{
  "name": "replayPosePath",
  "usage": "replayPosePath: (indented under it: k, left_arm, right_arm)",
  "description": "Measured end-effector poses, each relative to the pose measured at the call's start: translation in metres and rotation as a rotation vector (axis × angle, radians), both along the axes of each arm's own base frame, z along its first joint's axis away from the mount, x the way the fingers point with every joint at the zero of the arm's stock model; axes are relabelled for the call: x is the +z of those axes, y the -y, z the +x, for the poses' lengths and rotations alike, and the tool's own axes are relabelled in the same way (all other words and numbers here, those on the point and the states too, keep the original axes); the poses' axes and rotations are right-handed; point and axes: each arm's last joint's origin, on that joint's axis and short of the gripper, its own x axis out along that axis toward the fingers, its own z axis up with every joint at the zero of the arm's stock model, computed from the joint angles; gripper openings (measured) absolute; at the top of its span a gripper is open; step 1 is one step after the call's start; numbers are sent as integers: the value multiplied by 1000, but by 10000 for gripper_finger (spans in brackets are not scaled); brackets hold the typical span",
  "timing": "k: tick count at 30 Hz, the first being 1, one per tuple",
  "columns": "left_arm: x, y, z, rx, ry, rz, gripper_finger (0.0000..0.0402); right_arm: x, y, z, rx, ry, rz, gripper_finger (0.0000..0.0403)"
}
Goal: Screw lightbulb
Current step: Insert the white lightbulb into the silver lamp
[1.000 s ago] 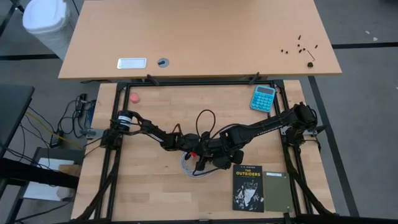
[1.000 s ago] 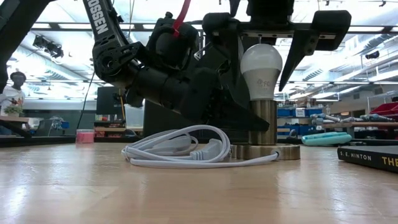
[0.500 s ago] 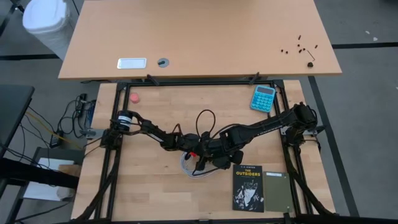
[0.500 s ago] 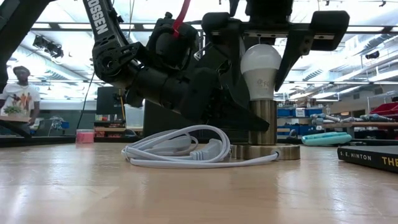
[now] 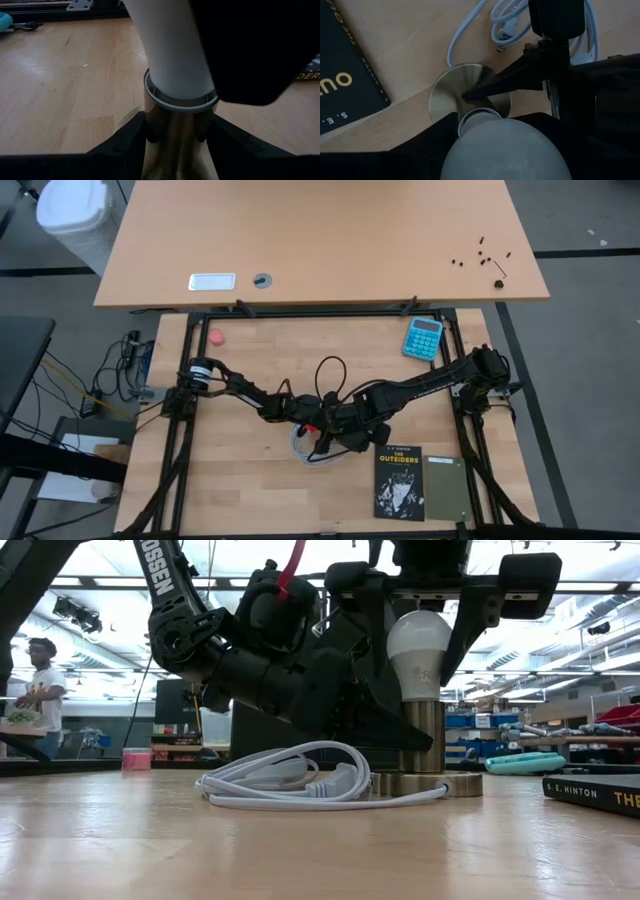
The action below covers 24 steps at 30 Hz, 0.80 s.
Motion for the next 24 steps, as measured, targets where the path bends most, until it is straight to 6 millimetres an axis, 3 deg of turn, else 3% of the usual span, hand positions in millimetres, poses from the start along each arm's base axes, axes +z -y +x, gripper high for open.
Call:
replayPosePath:
  k: [24]
  left_arm:
    - [1,-1,1,36,22,-15,184]
  right_arm:
    - [0,-3,0,-574,37,71,276]
